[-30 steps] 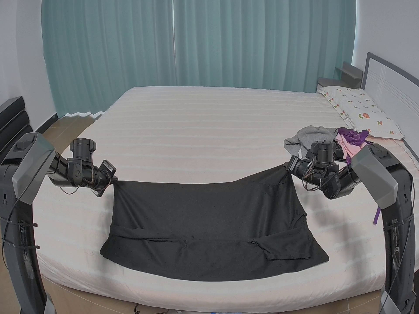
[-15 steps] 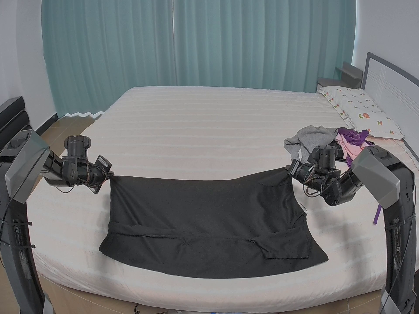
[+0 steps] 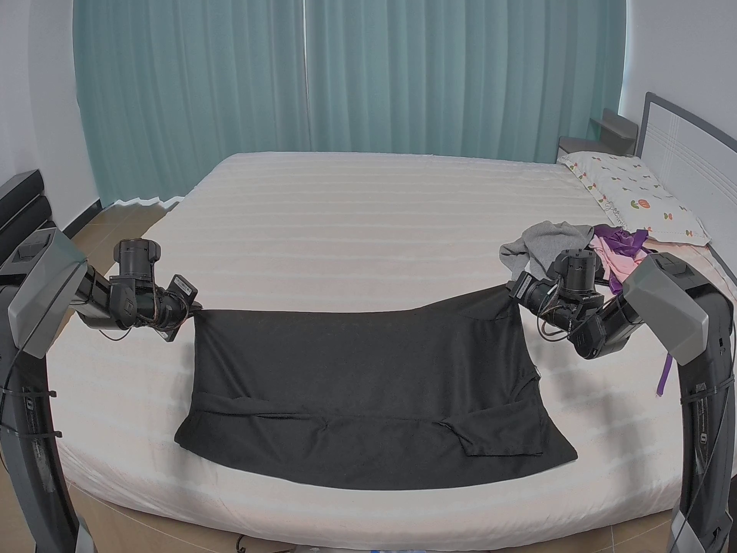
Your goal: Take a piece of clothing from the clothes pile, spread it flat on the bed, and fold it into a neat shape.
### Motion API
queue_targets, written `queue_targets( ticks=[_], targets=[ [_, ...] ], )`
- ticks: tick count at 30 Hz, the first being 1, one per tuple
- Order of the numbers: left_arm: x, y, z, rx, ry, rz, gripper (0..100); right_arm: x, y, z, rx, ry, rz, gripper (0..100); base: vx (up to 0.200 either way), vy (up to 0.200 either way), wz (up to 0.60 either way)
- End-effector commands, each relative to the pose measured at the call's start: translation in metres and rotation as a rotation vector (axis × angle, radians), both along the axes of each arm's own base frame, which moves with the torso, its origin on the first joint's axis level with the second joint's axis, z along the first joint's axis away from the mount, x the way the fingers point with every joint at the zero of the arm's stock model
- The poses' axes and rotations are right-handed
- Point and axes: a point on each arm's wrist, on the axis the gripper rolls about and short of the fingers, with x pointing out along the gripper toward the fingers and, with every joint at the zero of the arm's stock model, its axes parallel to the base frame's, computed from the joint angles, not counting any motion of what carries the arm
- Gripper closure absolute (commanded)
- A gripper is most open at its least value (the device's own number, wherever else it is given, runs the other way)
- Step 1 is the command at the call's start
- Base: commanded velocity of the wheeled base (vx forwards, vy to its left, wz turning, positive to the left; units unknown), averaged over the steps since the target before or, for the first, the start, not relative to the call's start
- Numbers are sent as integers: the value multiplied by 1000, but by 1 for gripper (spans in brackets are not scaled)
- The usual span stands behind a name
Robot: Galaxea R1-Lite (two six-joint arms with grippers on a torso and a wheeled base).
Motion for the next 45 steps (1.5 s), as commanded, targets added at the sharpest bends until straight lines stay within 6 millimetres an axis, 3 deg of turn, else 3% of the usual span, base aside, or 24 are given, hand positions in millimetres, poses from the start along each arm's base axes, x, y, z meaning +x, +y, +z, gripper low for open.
queue_targets(
  ticks=[1,12,20,34,45],
  targets=[
    [1,0,-2,2,4,0,100,-1,0,-2,-1,8,0,100,0,0,0],
    [2,0,-10,3,21,-2,100,-10,-2,-9,-11,49,10,100,0,0,0],
    [-9,-1,-5,1,36,-2,100,-31,-7,7,8,76,34,100,0,0,0],
    [-45,-3,4,-17,81,-50,100,-88,-16,3,28,151,123,100,0,0,0],
    [-81,-6,-20,68,193,-144,100,-126,-23,-21,8,218,181,100,0,0,0]
  ],
)
